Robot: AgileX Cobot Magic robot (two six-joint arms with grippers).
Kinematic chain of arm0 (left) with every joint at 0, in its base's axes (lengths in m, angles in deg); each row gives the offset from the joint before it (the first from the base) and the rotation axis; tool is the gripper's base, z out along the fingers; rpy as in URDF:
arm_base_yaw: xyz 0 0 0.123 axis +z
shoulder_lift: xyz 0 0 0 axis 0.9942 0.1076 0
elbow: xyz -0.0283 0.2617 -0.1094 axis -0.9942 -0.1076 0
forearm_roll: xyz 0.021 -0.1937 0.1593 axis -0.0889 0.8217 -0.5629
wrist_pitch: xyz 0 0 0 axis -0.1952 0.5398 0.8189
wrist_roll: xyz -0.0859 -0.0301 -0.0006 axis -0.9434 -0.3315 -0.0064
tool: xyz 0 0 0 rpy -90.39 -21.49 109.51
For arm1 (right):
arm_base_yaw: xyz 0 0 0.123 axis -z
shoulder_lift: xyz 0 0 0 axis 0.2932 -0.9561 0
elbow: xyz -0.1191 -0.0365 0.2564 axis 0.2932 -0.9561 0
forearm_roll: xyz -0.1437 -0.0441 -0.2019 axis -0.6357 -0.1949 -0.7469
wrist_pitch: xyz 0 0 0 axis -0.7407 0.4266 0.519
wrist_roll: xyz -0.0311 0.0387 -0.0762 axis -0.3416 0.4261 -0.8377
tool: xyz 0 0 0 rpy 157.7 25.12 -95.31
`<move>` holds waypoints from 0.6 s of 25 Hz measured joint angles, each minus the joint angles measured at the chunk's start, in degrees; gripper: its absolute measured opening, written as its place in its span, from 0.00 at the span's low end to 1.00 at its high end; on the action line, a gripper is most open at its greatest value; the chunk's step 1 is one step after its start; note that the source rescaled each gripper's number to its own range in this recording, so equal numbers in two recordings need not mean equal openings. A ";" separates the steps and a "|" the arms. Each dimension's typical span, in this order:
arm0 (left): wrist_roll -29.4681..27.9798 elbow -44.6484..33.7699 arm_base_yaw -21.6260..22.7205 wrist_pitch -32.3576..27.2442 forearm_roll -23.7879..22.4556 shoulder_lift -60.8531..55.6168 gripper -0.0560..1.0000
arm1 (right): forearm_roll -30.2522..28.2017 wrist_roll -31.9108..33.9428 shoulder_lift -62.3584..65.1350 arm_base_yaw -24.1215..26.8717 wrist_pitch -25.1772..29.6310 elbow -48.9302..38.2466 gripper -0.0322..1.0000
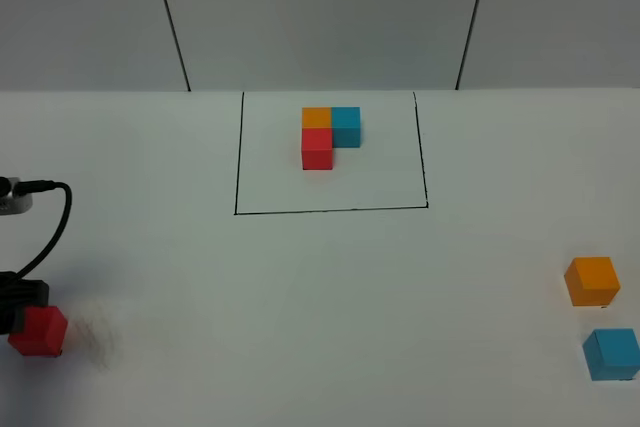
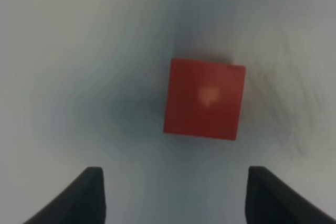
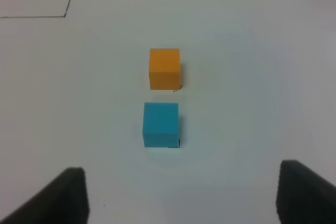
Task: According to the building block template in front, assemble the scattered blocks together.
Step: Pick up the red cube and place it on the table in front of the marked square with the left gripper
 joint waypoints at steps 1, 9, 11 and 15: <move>-0.16 -0.58 0.00 1.53 -0.17 0.00 0.46 | 0.00 0.00 0.00 0.00 0.00 0.00 0.54; -0.53 -1.63 0.00 6.82 -0.23 3.24 0.46 | 0.00 0.00 0.00 0.00 0.00 0.00 0.54; -0.59 -1.63 0.00 7.38 -0.23 5.36 0.46 | 0.00 0.00 0.00 0.00 0.00 0.00 0.54; -0.59 -1.63 0.00 9.52 -0.23 9.51 0.46 | 0.00 0.00 0.00 0.00 0.00 0.00 0.54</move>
